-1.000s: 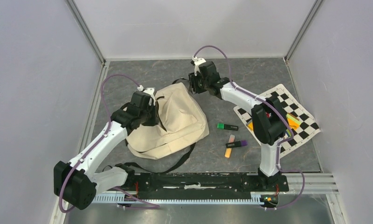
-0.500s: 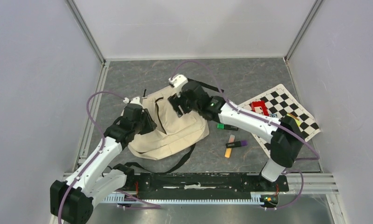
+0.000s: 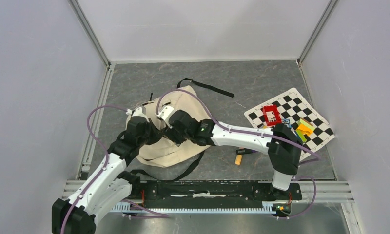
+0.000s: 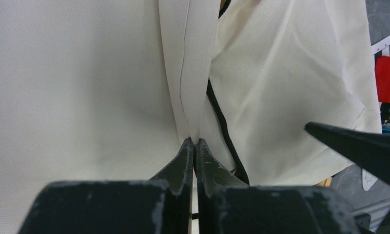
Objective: Pack the student bag
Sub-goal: Adjust the student bag at the center of the board.
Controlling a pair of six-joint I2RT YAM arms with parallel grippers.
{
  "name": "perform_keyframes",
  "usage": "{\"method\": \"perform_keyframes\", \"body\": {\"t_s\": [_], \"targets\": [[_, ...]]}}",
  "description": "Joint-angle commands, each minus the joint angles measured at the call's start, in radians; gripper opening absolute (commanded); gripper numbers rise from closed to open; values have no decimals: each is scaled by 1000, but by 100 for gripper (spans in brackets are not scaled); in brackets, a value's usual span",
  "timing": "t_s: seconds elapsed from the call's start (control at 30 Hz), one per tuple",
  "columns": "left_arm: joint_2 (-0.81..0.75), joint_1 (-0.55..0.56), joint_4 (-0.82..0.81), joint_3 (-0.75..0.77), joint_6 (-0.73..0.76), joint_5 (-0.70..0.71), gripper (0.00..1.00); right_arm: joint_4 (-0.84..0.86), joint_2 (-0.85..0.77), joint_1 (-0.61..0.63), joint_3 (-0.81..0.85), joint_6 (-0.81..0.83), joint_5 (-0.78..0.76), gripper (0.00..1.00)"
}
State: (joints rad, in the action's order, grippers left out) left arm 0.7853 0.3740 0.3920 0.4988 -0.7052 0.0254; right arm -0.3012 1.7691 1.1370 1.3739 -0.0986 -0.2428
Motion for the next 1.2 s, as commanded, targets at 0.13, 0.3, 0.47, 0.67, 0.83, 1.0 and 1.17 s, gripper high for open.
{"method": "perform_keyframes", "body": {"t_s": [0.13, 0.3, 0.47, 0.67, 0.83, 1.0, 1.17], "targets": [[-18, -5, -56, -35, -45, -51, 2, -23, 104, 56, 71, 14, -129, 65], [-35, -5, -58, -46, -54, -57, 2, -28, 166, 83, 108, -4, -231, 69], [-65, -5, -49, -53, -65, -43, 2, -30, 213, 92, 114, -25, -277, 71], [-85, -5, -31, -64, -79, -28, 2, -4, 200, 92, 83, -37, -390, 35], [-88, -5, -25, -77, -94, -28, 2, 27, 103, 90, 86, -56, -453, 11], [-94, -4, 8, -81, -123, 44, 2, 192, -80, 89, -64, -98, -499, 2], [-104, -6, 5, -100, -148, 57, 2, 342, -207, 89, -223, -139, -512, 0]]}}
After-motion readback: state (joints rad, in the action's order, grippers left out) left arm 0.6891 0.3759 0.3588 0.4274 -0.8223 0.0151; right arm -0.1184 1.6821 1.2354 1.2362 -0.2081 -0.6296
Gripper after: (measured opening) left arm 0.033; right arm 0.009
